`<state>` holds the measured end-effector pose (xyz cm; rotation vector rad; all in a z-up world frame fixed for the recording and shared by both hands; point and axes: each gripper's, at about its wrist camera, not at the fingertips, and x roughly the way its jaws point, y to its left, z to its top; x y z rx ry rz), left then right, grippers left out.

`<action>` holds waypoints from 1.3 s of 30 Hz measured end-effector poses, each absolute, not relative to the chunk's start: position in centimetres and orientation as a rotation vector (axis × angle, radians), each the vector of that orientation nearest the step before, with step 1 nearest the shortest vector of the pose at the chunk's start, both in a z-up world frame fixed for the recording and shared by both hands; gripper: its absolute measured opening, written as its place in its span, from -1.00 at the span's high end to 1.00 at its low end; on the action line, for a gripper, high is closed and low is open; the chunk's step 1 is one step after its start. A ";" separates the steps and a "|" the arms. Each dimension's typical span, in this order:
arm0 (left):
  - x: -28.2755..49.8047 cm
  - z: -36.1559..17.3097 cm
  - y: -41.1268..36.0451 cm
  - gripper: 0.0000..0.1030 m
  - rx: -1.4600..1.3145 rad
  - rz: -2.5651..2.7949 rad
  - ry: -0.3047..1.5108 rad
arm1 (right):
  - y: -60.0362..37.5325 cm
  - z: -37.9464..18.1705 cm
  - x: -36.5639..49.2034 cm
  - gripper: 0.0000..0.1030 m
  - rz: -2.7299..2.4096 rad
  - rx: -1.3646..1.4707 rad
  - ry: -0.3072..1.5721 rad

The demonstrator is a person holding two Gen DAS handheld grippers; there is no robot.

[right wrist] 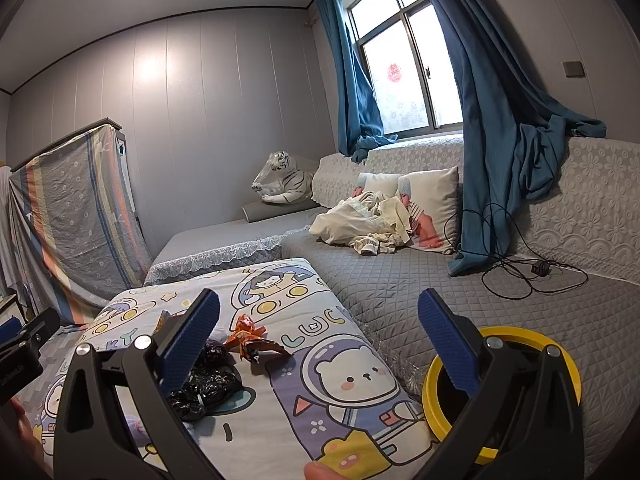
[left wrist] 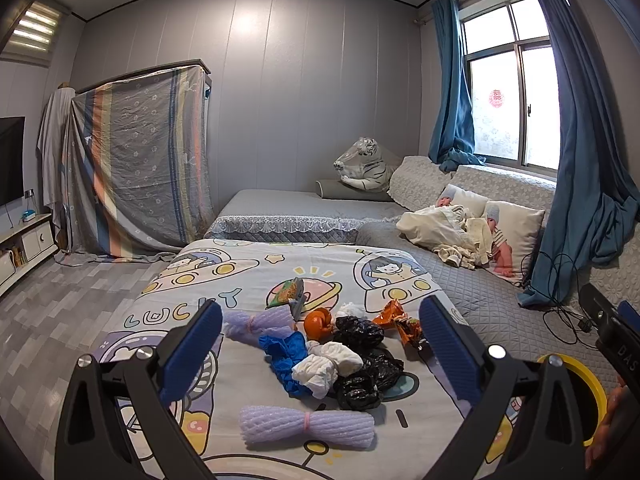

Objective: Collect trash
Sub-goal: 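Grasp the purple foam net with the left tool while the right tool grasps the orange chip bag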

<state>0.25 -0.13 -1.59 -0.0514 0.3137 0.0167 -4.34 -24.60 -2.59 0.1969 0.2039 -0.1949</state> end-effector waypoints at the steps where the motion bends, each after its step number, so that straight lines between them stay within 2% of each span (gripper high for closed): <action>1: 0.2 -1.6 -0.1 -0.85 -0.051 0.018 0.313 | -24.6 -2.6 -4.3 -0.84 -0.196 0.198 0.204; 11: 0.8 -1.6 0.9 -0.85 -0.054 0.010 0.321 | -24.6 -2.9 -3.7 -0.84 -0.196 0.193 0.223; 17: 2.7 -2.3 3.7 -0.85 -0.016 -0.043 0.337 | -25.2 -4.0 0.4 -0.85 -0.103 0.196 0.282; 23: 5.4 -5.5 6.6 -0.85 0.012 -0.125 0.436 | -25.2 -5.7 4.8 -0.84 0.110 0.211 0.359; 30: 9.9 -10.2 10.0 -0.85 -0.003 -0.119 0.616 | -22.6 -7.9 8.7 -0.84 0.239 0.050 0.436; 39: 17.1 -11.7 12.4 -0.85 0.015 -0.322 0.693 | -21.5 -10.2 15.1 -0.84 0.388 0.026 0.554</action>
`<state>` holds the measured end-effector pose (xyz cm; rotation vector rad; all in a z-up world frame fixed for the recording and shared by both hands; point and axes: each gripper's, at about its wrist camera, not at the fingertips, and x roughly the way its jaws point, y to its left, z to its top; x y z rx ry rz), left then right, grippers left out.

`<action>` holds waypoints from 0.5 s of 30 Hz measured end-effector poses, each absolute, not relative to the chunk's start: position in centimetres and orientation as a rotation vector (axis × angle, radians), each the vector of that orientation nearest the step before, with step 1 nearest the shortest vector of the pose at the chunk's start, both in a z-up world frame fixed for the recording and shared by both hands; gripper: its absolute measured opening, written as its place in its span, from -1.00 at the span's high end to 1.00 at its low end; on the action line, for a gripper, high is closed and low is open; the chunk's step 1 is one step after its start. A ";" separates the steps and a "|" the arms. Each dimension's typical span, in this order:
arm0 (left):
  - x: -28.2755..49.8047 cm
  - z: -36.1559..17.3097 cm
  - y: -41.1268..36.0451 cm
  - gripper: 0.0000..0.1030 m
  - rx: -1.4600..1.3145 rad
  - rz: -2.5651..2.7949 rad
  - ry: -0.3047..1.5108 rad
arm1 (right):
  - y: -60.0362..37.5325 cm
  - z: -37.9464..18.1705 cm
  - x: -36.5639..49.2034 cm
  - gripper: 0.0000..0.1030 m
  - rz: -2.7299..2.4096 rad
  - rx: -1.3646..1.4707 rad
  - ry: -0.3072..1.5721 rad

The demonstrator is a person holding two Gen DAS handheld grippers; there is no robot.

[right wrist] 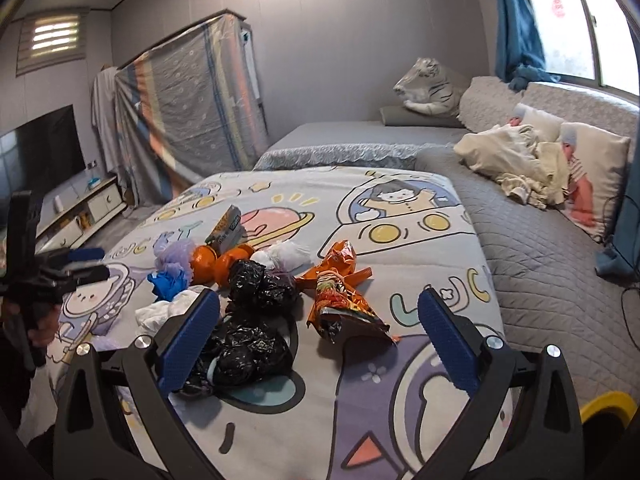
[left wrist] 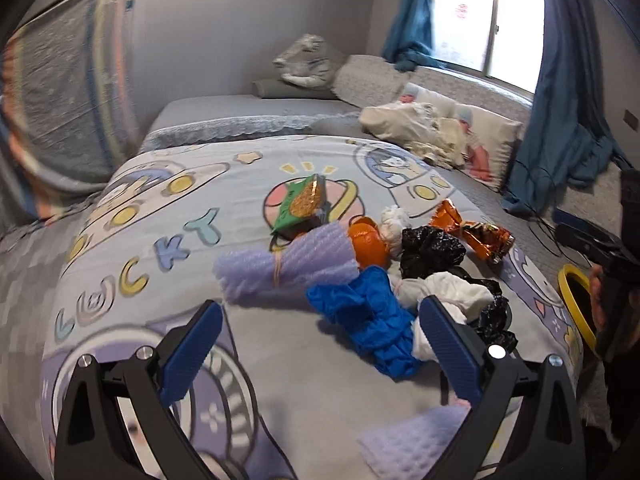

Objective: Collect trash
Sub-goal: 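Grasp the purple foam net with the left tool while the right tool grasps the orange chip bag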

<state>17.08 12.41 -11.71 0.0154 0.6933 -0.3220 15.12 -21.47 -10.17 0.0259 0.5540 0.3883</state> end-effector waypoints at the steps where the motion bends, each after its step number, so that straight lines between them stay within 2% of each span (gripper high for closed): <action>1: 18.1 -12.0 12.7 -0.85 0.034 -0.343 0.711 | -21.4 -10.4 15.7 -0.84 0.387 0.014 0.563; 15: 26.3 -15.1 15.6 -0.84 0.104 -0.533 0.804 | -20.1 -13.2 21.0 -0.84 0.405 -0.041 0.697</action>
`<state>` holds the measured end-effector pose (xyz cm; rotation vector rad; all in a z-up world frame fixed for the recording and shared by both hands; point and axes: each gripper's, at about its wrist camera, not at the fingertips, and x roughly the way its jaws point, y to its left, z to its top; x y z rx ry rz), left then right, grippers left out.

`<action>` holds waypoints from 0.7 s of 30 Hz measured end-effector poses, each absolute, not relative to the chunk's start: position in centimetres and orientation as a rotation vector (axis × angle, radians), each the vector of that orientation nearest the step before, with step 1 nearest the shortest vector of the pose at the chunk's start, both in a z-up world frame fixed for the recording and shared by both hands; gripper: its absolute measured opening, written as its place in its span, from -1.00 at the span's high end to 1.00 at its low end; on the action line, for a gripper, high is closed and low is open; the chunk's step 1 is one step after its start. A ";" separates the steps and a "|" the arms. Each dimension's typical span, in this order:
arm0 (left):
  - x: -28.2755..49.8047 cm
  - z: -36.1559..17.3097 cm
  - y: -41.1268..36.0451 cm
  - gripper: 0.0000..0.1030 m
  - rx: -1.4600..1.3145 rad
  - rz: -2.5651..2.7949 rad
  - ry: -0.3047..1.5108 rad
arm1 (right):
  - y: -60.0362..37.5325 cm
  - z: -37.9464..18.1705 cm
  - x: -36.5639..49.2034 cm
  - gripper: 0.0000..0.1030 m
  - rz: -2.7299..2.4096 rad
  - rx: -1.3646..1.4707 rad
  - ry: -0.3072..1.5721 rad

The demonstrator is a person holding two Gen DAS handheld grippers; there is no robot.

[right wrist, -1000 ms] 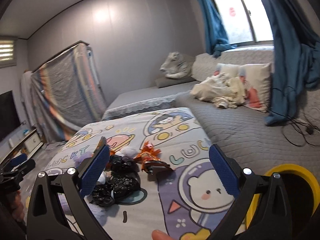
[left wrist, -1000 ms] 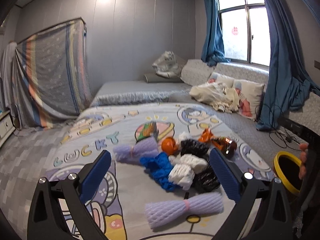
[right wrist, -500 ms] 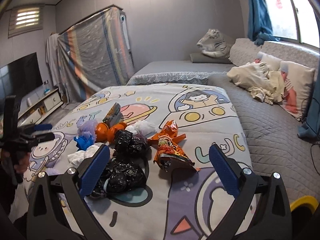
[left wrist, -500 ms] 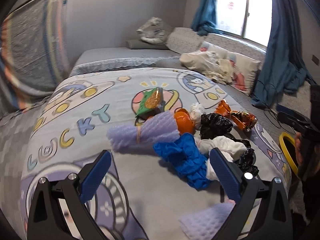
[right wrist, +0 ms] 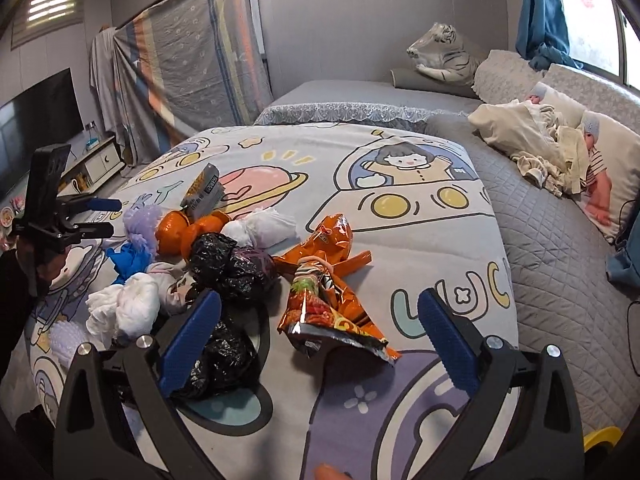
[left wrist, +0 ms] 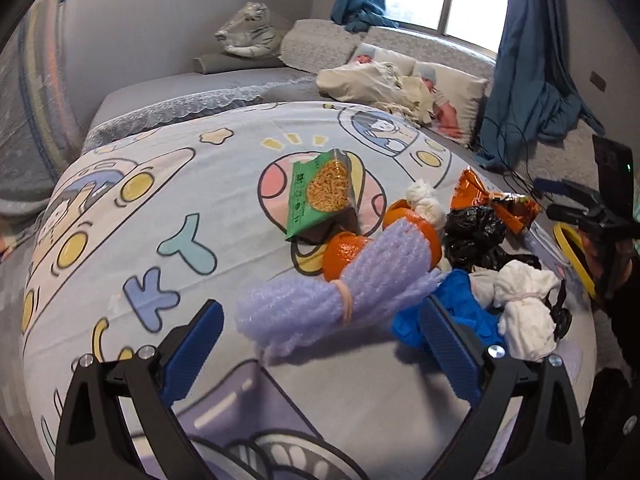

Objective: Collect trash
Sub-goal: 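Grasp the purple foam net with the left tool while the right tool grasps the orange chip bag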

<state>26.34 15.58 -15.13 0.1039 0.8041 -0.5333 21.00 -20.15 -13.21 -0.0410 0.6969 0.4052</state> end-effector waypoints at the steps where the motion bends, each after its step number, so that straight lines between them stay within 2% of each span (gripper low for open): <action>1: 26.7 -15.1 15.5 -0.84 0.109 -0.546 0.804 | -20.1 -13.2 21.1 -0.84 0.408 -0.043 0.703; 6: 28.4 -15.7 14.1 -0.84 0.154 -0.710 0.853 | -19.7 -13.7 22.5 -0.80 0.437 -0.053 0.742; 8: 28.8 -16.2 13.3 -0.80 0.197 -0.749 0.868 | -19.2 -13.9 22.9 -0.61 0.438 -0.088 0.758; 11: 29.1 -17.0 12.5 -0.67 0.229 -0.784 0.882 | -18.9 -14.2 23.7 -0.57 0.441 -0.107 0.779; 15: 29.1 -17.2 12.3 -0.48 0.239 -0.813 0.882 | -18.4 -14.8 24.6 -0.42 0.459 -0.102 0.813; 17: 29.0 -17.3 12.3 -0.40 0.263 -0.813 0.883 | -18.2 -15.3 25.0 -0.23 0.454 -0.108 0.831; 19: 28.8 -17.3 12.0 -0.24 0.288 -0.809 0.883 | -18.1 -15.9 25.4 -0.13 0.451 -0.103 0.853; 21: 28.7 -17.4 12.0 -0.18 0.295 -0.801 0.892 | -18.1 -16.4 25.7 -0.06 0.440 -0.095 0.873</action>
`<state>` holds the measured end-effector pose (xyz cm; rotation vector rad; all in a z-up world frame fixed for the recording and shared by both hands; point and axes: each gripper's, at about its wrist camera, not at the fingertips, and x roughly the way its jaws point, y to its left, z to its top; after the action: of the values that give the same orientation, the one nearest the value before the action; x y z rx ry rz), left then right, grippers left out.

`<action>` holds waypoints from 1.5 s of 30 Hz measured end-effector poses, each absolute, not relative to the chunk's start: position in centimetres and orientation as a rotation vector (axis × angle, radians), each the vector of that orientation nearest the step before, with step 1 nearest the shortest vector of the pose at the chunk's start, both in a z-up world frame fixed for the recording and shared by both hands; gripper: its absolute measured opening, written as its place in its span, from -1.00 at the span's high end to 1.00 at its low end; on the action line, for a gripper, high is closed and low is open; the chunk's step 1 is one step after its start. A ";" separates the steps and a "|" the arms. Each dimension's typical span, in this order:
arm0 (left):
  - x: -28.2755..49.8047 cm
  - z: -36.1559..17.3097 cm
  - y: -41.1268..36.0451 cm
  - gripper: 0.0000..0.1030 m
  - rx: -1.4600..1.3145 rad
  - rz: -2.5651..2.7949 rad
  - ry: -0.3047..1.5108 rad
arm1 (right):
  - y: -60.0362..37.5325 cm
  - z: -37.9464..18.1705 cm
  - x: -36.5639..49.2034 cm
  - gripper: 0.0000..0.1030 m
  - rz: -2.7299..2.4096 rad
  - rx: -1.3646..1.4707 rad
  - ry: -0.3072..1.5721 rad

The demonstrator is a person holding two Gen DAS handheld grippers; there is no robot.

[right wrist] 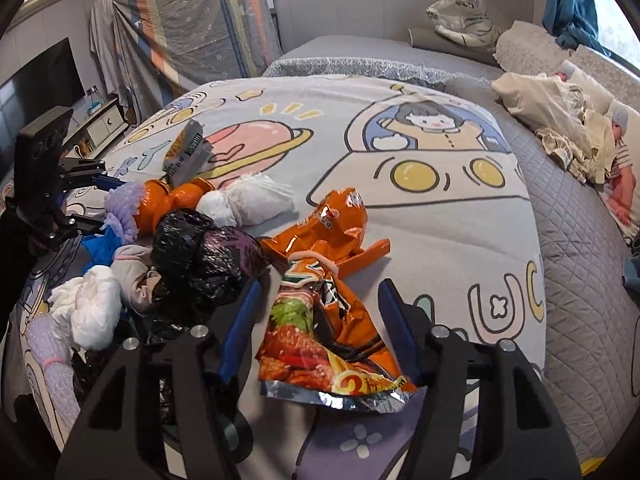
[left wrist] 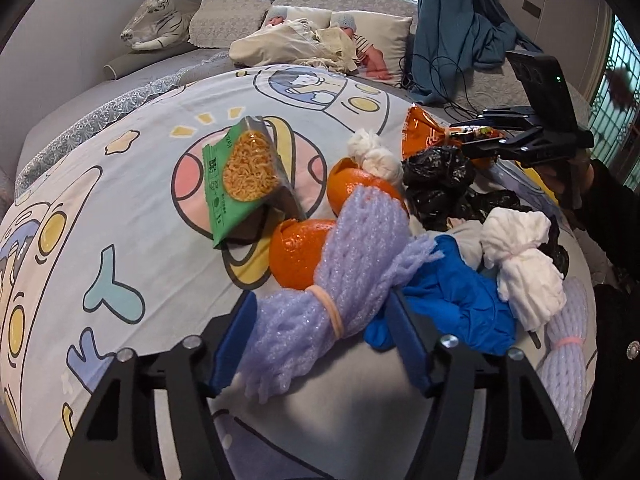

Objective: Collect trash
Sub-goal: 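Grasp the purple foam net with the left tool while the right tool grasps the orange chip bag, then carry the foam net and chip bag in both tools over the yellow bin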

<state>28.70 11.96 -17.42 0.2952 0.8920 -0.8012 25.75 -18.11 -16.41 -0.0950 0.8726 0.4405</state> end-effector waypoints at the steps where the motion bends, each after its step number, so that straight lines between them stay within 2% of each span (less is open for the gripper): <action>1: 28.7 -17.6 11.6 -0.14 0.309 -0.789 0.901 | -18.1 -16.7 25.9 0.03 0.435 -0.091 0.880; 2: 28.7 -17.7 11.5 -0.11 0.313 -0.782 0.905 | -18.2 -16.8 26.0 0.09 0.431 -0.085 0.886; 6: 28.5 -17.5 11.4 0.27 0.317 -0.724 0.908 | -18.2 -17.1 26.0 0.24 0.415 -0.079 0.897; 10: 27.7 -17.2 11.9 0.44 0.307 -0.665 0.889 | -18.7 -17.1 25.8 0.37 0.393 -0.059 0.907; 23: 23.6 -14.4 16.2 0.46 0.196 -0.552 0.873 | -20.1 -14.1 22.0 0.39 0.417 0.036 0.834; 35: 18.0 -15.7 21.6 0.42 0.074 -0.423 0.932 | -19.5 -13.2 20.1 0.38 0.464 0.038 0.807; 36: 17.5 -15.9 21.9 0.38 0.069 -0.416 0.936 | -19.4 -13.2 19.9 0.38 0.470 0.039 0.805; 38: 16.6 -16.0 22.6 0.13 0.059 -0.420 0.949 | -19.1 -13.1 19.7 0.38 0.479 0.036 0.801; 40: 15.8 -16.1 22.8 -0.32 0.071 -0.408 0.942 | -18.8 -13.1 19.6 0.38 0.489 0.035 0.802; 45: 17.0 -15.6 23.3 -0.37 -0.003 -0.441 0.939 | -18.2 -13.3 19.6 0.38 0.504 0.044 0.809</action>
<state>16.97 23.25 -15.55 -0.0026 0.9389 -0.4405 19.62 -18.25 -13.28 0.0441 0.8085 0.5044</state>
